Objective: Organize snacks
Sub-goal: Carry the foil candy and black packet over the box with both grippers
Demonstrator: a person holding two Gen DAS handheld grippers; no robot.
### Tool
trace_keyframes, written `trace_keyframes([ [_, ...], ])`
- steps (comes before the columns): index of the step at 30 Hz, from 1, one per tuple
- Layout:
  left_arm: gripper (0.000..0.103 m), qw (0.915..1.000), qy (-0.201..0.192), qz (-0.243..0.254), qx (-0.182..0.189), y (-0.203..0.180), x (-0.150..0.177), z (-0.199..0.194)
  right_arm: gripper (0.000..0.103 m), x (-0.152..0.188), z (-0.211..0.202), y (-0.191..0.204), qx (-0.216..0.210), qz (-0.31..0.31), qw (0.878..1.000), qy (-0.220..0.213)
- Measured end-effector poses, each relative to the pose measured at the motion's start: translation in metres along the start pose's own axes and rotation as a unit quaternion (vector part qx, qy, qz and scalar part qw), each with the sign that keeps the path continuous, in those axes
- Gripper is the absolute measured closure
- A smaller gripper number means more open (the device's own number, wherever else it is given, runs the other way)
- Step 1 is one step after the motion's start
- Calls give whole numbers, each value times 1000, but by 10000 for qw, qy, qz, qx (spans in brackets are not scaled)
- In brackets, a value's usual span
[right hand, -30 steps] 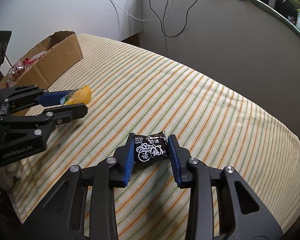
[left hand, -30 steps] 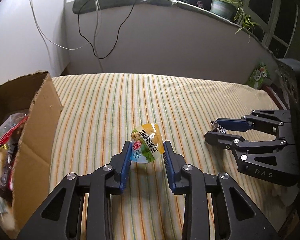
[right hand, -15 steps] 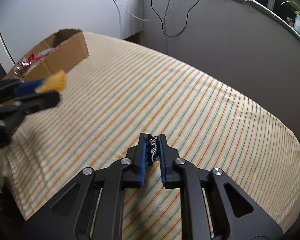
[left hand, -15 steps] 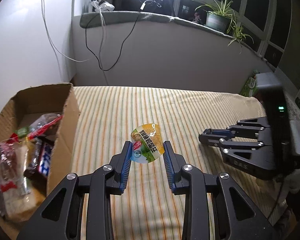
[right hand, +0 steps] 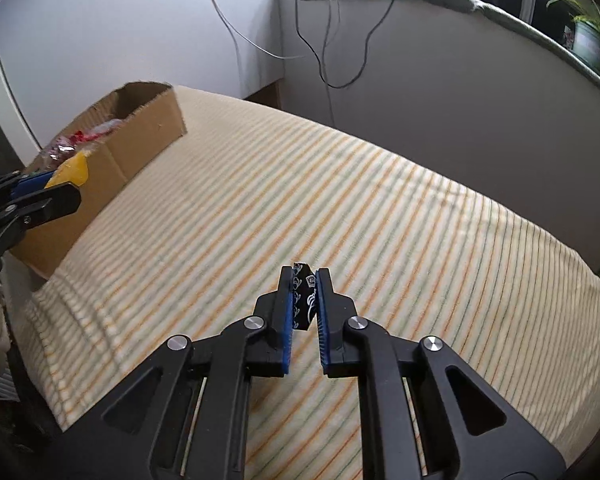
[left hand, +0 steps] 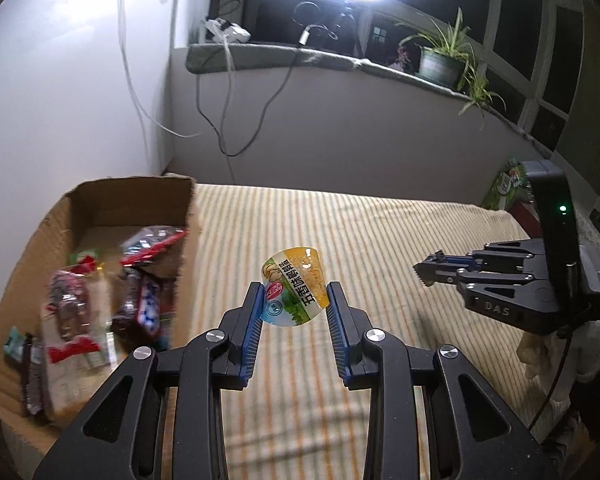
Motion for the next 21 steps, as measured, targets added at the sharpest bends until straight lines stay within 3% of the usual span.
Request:
trace_keyframes([
  [11,73,9988,-171,-252,-385,51,7,-34,93,-23,-25,70,-352,-375,9982,-300],
  [21,73,9970,-166,-414,-632,100,1,-38,93,-42,-32,141,-757,-733,9936,-414],
])
Point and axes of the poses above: each gripper's, at about its wrist camera, not at the fingertips, and z roughly the way its jaws point, y to its left, x to its underside, the point moved 10 cm from there along z, roughly the way its jaws point, and after that the axes turned 10 degrees about z, right-handed, at the moved point
